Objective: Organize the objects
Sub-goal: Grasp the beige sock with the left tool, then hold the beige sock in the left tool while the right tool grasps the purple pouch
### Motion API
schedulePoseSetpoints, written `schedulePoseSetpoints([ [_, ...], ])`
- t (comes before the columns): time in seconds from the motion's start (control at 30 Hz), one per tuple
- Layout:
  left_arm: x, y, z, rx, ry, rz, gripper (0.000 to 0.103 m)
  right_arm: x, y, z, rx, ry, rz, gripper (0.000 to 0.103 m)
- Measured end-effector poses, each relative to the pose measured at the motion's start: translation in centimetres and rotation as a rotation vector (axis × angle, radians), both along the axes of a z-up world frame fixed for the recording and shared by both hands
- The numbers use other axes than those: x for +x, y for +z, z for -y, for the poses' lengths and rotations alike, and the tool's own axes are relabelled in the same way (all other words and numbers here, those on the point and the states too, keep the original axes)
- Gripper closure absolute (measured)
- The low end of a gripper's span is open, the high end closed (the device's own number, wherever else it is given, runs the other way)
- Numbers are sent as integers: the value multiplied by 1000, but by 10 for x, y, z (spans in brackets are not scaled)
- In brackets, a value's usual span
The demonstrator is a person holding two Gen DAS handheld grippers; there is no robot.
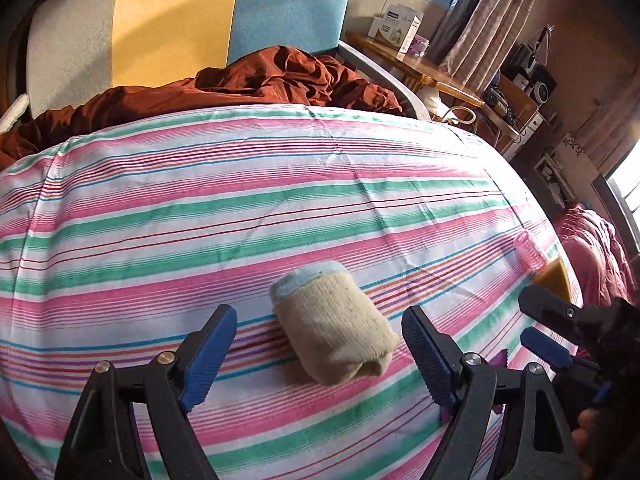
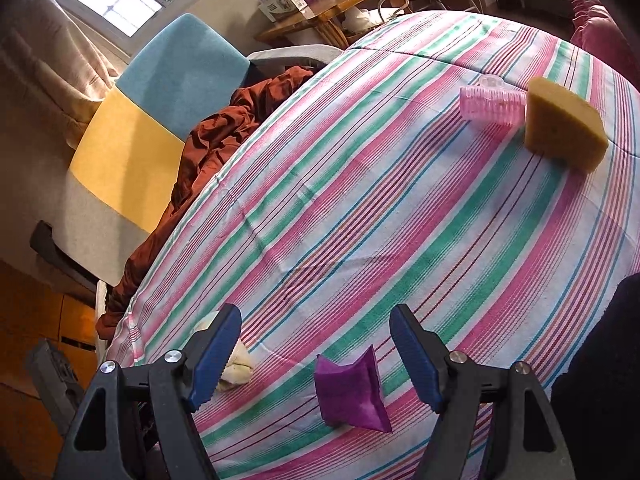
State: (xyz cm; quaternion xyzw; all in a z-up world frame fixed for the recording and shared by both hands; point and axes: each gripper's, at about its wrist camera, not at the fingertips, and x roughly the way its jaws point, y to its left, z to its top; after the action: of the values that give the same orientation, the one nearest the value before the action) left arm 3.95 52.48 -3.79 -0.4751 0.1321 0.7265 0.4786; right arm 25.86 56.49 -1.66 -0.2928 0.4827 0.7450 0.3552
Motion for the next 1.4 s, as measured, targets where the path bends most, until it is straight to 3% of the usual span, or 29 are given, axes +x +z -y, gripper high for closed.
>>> schedulePoseSetpoints([
  [0.1, -5, -21, -18, -56, 5, 8, 20, 1, -1, -1, -4, 0, -2, 25],
  [0.13, -8, -27, -15, -22, 1, 64, 27, 2, -1, -2, -4, 1, -3, 25],
  [0.17, -7, -25, -9, 17, 5, 59, 37, 2, -1, -2, -6, 3, -4, 25],
  [0.2, -2, -23, -4, 40, -16, 54, 41, 1, -2, -2, -9, 5, -3, 25],
  [0.3, 12, -17, 18, 73, -49, -21, 42, 0, -3, -2, -16, 12, 0, 25],
  [0.53, 38, -10, 100, 152, -77, -72, 49, -3, -6, -2, -30, 15, 19, 25],
  [0.67, 39, -21, 144, 159, -27, -29, 51, -11, -12, -2, -48, 38, 67, 25],
  [0.83, 35, -15, 177, 160, -3, 3, 51, -24, -20, 2, -65, 95, 131, 25],
  [1.07, 30, 10, 215, 218, 13, 36, 50, -23, -20, 3, -62, 101, 133, 25],
  [1.2, 38, 3, 216, 126, -15, -35, 29, -24, -19, 4, -52, 105, 143, 25],
  [1.4, 44, 9, 229, 99, -40, -96, 24, -24, -18, 2, -57, 103, 133, 25],
])
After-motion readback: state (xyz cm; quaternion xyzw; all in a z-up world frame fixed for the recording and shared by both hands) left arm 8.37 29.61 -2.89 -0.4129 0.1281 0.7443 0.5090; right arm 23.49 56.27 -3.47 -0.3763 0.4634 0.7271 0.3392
